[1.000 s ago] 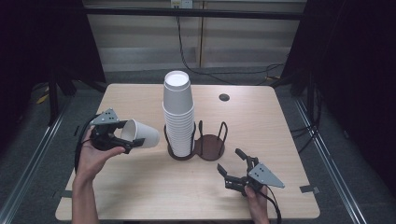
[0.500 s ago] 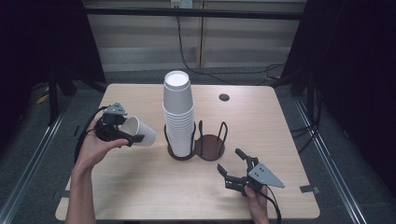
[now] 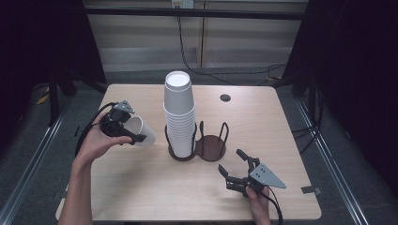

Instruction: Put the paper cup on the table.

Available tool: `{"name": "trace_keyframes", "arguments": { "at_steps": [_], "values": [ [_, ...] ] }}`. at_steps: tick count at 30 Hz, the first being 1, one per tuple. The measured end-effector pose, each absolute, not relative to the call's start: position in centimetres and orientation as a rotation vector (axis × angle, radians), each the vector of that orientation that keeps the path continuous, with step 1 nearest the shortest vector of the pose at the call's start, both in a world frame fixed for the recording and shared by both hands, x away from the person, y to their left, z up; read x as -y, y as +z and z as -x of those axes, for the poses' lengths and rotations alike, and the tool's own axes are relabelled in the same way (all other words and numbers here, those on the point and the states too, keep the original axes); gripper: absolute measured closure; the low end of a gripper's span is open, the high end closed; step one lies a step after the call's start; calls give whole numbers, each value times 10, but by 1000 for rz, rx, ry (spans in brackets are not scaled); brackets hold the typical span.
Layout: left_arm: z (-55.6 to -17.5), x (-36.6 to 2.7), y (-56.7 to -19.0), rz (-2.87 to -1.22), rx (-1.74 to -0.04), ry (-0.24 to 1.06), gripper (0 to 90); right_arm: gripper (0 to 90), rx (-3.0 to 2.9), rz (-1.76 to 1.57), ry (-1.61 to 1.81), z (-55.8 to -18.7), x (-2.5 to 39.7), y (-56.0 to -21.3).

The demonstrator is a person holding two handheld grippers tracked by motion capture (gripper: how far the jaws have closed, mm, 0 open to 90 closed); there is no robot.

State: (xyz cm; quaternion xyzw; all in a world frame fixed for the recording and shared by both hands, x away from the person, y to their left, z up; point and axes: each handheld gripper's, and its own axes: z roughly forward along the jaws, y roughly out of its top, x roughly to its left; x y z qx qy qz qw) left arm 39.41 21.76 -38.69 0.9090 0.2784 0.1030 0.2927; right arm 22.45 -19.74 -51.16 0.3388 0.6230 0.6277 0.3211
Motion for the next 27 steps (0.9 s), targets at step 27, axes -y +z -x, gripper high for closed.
{"name": "trace_keyframes", "arguments": {
  "at_steps": [27],
  "values": [
    [-406, -184, -417, -2706, -723, 264, 73, 132, -1637, -883, 1651, -224, 197, -512]
  ]
}}
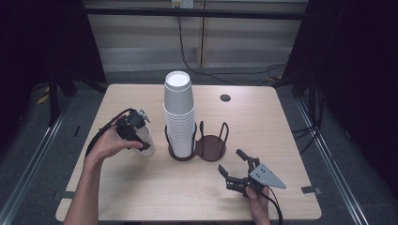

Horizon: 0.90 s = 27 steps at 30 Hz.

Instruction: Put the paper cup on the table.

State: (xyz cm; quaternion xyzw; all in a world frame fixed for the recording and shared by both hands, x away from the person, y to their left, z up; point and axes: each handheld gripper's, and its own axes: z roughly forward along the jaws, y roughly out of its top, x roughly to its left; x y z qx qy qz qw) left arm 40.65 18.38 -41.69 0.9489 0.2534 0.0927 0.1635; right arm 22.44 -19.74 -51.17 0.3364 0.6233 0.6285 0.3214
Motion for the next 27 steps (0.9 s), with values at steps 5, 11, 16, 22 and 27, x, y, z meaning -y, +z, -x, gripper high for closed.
{"name": "trace_keyframes", "arguments": {
  "at_steps": [5, 11, 16, 22, 27],
  "values": [
    [-407, -183, -419, -2698, -703, 274, 65, 132, -1637, -883, 1651, -224, 197, -512],
    [-407, -179, -427, -2723, -709, 267, 60, 132, -1637, -884, 1651, -224, 197, -512],
    [-410, -178, -434, -2722, -731, 237, 75, 132, -1637, -883, 1651, -224, 197, -512],
    [-409, -183, -440, -2669, -750, 211, 67, 132, -1637, -883, 1651, -224, 197, -512],
    [-406, -183, -445, -2655, -749, 223, 65, 132, -1637, -883, 1651, -224, 197, -512]
  ]
}}
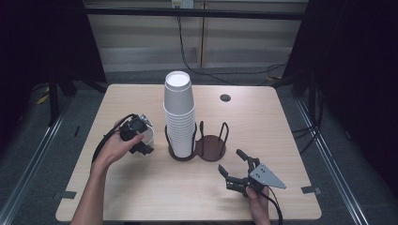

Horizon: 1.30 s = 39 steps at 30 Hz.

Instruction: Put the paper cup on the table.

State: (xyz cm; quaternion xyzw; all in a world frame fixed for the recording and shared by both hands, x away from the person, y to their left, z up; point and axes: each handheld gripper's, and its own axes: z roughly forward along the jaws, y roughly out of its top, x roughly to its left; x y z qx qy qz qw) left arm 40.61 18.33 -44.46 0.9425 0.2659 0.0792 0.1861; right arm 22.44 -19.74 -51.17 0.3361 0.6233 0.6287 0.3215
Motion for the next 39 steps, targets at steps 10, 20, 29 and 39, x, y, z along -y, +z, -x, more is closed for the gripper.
{"name": "trace_keyframes", "arguments": {
  "at_steps": [10, 20, 29, 39],
  "values": [
    [-400, -195, -450, -2601, -749, 221, 71, 131, -1637, -883, 1654, -224, 197, -512],
    [-394, -208, -454, -2541, -738, 241, 127, 131, -1638, -881, 1656, -224, 197, -512],
    [-384, -225, -455, -2424, -754, 248, 157, 131, -1636, -884, 1655, -224, 197, -512],
    [-371, -248, -444, -2275, -760, 272, 157, 131, -1638, -883, 1657, -224, 197, -512]
  ]
}}
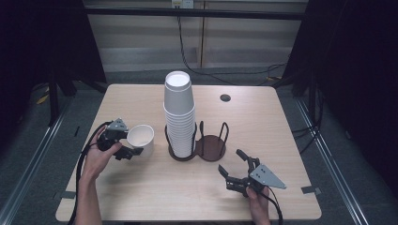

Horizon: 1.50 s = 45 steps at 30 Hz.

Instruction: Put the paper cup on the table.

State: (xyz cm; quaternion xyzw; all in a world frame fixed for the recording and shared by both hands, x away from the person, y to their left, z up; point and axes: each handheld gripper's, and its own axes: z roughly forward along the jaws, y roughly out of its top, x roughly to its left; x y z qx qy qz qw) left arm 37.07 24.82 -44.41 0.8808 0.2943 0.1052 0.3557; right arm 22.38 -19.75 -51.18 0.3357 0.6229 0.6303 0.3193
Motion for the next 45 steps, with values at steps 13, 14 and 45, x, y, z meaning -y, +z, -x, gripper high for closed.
{"name": "trace_keyframes", "arguments": {
  "at_steps": [13, 14, 45],
  "values": [
    [-351, -265, -431, -2078, -782, 334, 157, 131, -1638, -882, 1658, -224, 198, -512],
    [-350, -265, -431, -2081, -783, 346, 157, 131, -1637, -882, 1658, -224, 197, -512],
    [-286, -215, -452, -1691, -576, 350, 155, 129, -1636, -873, 1663, -223, 198, -512]
  ]
}}
